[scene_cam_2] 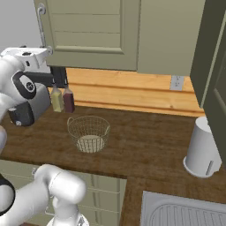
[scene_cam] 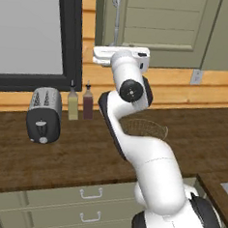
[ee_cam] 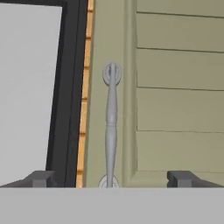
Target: Open the cabinet, pick up the bread from the cabinet and place it in the basket. Then move the basket to the dining counter.
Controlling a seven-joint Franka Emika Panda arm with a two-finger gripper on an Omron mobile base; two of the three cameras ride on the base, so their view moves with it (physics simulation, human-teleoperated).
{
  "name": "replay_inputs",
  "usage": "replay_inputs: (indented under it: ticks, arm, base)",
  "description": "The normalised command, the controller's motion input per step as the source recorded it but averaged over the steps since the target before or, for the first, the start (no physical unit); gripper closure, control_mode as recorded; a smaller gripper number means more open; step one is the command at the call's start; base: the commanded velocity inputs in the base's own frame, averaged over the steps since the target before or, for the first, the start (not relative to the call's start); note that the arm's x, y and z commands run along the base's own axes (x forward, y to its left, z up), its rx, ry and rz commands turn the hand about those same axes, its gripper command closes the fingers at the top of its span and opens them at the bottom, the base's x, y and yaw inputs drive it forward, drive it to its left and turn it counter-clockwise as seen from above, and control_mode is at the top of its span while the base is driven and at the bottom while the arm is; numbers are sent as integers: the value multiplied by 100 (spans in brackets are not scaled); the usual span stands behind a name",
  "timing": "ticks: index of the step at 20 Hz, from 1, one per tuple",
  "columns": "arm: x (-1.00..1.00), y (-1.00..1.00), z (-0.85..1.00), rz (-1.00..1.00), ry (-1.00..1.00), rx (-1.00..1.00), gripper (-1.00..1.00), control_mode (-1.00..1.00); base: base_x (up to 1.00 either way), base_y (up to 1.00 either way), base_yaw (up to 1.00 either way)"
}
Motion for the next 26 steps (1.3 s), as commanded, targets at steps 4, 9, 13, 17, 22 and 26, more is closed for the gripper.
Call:
replay_inputs:
  ticks: [4, 9, 13, 17, 22, 26]
  arm:
    - [61, -1, -13, 0, 2, 0, -100, -100]
    - [42, -4, -12, 0, -5, 0, -100, -100]
    - [51, 0, -10, 0, -3, 0, -100, -100]
    - [50, 11, 0, 0, 0, 0, -100, -100]
    - [34, 14, 0, 0, 0, 0, -100, -100]
    - [42, 11, 0, 0, 0, 0, -100, -100]
  base:
    - [0, 0, 0]
    - [0, 0, 0]
    - [0, 0, 0]
    - [0, 0, 0]
    - [0, 0, 0]
    - [0, 0, 0]
